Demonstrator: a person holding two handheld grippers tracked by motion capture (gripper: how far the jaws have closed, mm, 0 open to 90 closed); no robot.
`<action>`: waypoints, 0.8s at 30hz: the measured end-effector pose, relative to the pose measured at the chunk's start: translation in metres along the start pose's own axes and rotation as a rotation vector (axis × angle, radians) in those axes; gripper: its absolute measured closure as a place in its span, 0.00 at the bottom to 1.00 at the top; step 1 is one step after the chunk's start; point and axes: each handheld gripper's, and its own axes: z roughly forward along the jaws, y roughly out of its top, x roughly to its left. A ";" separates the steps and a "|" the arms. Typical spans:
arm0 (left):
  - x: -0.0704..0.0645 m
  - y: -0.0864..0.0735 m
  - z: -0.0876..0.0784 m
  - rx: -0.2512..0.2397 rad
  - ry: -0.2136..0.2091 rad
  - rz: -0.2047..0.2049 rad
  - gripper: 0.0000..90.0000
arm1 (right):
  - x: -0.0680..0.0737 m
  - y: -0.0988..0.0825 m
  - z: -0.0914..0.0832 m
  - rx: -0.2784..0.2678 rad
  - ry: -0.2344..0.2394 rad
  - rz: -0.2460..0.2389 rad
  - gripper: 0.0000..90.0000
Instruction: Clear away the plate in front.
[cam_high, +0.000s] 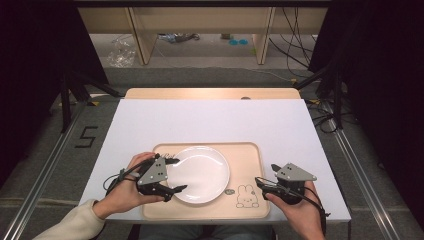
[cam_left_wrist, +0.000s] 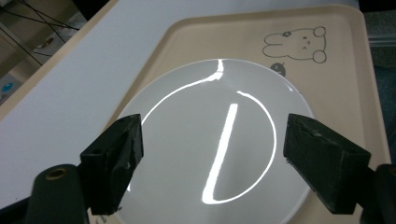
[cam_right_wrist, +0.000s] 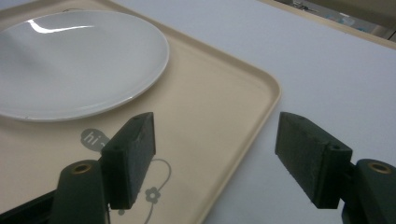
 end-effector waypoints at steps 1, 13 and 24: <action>0.001 -0.001 -0.001 -0.020 0.006 -0.015 0.22 | 0.000 0.000 0.000 -0.007 -0.003 -0.004 0.33; 0.019 -0.015 -0.019 -0.056 0.080 -0.106 0.21 | 0.001 0.001 -0.004 -0.036 0.017 0.009 0.30; 0.033 -0.030 -0.035 -0.076 0.173 -0.173 0.21 | 0.002 0.000 -0.008 -0.056 0.017 0.013 0.29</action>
